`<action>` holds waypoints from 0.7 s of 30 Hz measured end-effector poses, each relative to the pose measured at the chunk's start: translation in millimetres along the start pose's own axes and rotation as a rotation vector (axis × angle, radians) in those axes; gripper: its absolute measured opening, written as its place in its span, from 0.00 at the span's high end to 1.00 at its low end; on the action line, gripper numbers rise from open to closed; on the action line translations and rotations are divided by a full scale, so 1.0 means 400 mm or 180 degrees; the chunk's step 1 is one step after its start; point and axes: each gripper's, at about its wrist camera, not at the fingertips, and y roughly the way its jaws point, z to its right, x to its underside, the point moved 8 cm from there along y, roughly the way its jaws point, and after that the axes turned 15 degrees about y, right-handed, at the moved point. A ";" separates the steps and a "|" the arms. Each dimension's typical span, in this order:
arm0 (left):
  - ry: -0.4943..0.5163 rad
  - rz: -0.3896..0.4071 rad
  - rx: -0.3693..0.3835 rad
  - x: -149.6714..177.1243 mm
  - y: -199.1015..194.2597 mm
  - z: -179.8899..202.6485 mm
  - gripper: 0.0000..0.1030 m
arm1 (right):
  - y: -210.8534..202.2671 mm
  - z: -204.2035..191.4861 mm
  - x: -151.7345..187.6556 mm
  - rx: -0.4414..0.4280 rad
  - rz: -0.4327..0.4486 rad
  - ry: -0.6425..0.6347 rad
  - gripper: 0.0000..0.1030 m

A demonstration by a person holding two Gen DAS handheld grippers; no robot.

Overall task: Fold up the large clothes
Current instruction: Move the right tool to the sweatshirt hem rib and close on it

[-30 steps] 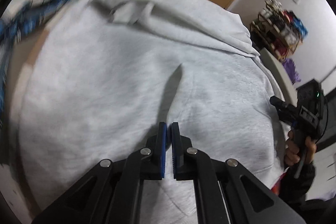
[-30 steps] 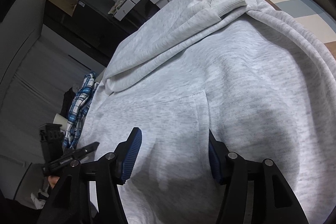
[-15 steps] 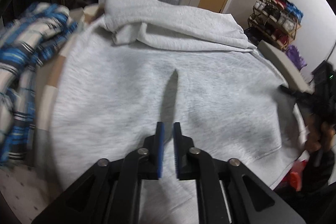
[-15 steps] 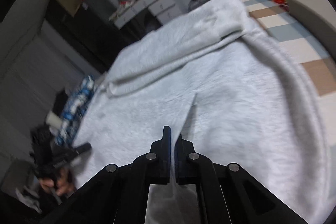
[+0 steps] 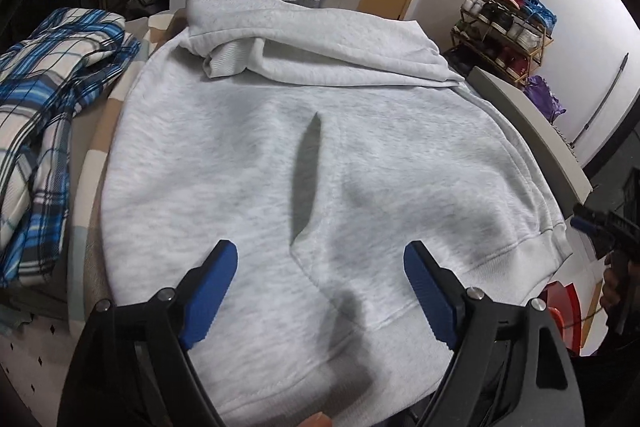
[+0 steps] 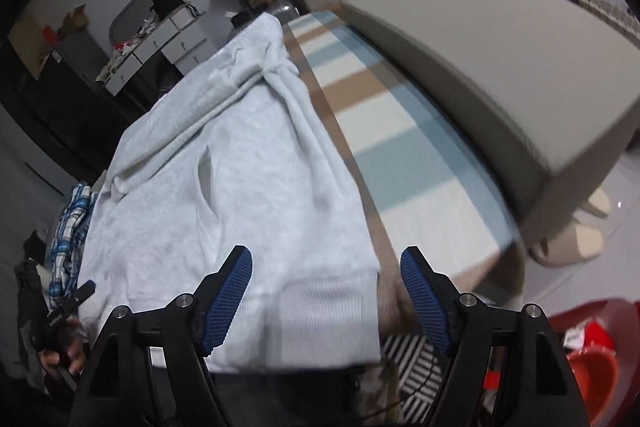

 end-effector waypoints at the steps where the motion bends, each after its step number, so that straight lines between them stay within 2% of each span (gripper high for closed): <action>1: -0.0017 0.0017 -0.0008 0.005 -0.006 -0.002 0.20 | 0.003 0.006 0.008 -0.0015 -0.0019 0.0023 0.25; 3: -0.0027 0.0045 -0.0001 0.014 -0.017 0.001 0.19 | 0.016 0.012 0.014 -0.0002 -0.0036 0.0060 0.25; 5: -0.0037 0.0068 0.0014 0.021 -0.021 0.008 0.09 | 0.026 0.019 0.011 0.0032 -0.0021 0.0078 0.25; 6: -0.0040 0.0071 0.0019 0.024 -0.020 0.011 0.01 | 0.042 0.015 0.005 0.0035 -0.0021 0.0089 0.25; 9: 0.0015 0.0076 -0.0081 0.034 -0.019 0.018 0.01 | 0.066 0.014 0.005 0.0165 0.0014 0.0076 0.25; 12: -0.0007 0.0052 -0.0126 0.043 -0.019 0.013 0.01 | 0.075 0.000 0.002 0.0167 0.0086 -0.0067 0.26; 13: -0.0032 0.0057 -0.0131 0.046 -0.021 0.009 0.01 | 0.077 -0.003 0.002 0.0180 0.0128 -0.0106 0.32; 15: -0.0071 0.0055 -0.0164 0.054 -0.026 0.003 0.01 | 0.086 -0.014 0.009 0.0293 0.0169 -0.0277 0.62; 16: -0.0085 0.0063 -0.0174 0.056 -0.030 0.000 0.01 | 0.087 -0.016 0.008 0.0314 0.0187 -0.0333 0.82; 17: -0.0098 0.0067 -0.0183 0.057 -0.034 -0.002 0.01 | 0.079 -0.027 0.011 0.0232 0.0186 -0.0374 0.88; 19: -0.0113 0.0067 -0.0229 0.057 -0.042 -0.006 0.01 | 0.028 -0.057 -0.001 -0.0174 0.0394 -0.0368 0.89; 21: -0.0098 0.0045 -0.0250 0.057 -0.043 -0.004 0.01 | -0.017 -0.053 -0.028 -0.0398 0.0579 -0.0214 0.90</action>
